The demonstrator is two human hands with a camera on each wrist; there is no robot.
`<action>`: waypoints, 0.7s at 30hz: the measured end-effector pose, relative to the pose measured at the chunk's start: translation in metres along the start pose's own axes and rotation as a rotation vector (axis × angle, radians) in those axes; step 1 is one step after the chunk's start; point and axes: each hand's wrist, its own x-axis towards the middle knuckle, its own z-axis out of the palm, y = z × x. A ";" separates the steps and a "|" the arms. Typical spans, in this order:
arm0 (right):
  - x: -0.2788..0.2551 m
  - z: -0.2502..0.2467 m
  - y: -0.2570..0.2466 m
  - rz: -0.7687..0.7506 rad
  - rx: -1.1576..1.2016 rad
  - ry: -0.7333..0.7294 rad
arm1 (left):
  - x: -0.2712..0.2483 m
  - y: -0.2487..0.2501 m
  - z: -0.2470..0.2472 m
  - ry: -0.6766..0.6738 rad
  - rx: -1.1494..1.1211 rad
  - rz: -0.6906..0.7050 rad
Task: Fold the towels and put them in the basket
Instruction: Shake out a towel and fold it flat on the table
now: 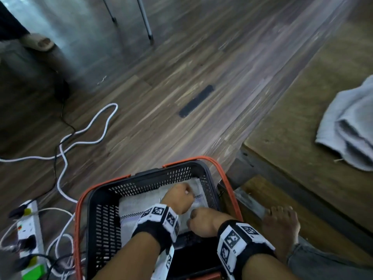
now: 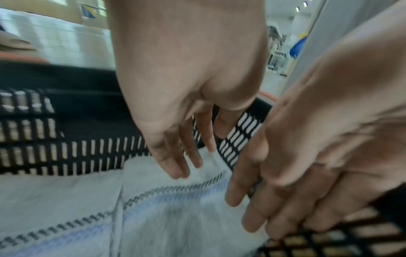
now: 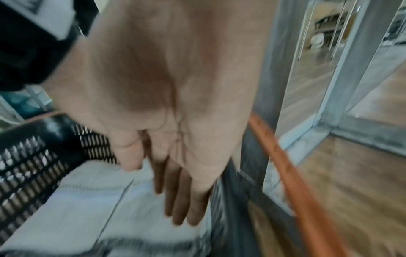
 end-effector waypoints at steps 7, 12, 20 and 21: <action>-0.103 -0.065 -0.047 -0.170 0.051 0.123 | -0.074 0.041 -0.064 0.258 -0.171 0.144; -0.225 -0.122 -0.058 -0.249 -0.115 0.394 | -0.137 0.127 -0.116 0.425 -0.198 0.316; -0.411 -0.175 0.065 -0.186 -0.093 0.926 | -0.228 0.330 -0.118 0.341 -0.074 0.726; -0.419 -0.173 0.087 -0.146 -0.080 0.961 | -0.238 0.351 -0.108 0.309 0.017 0.745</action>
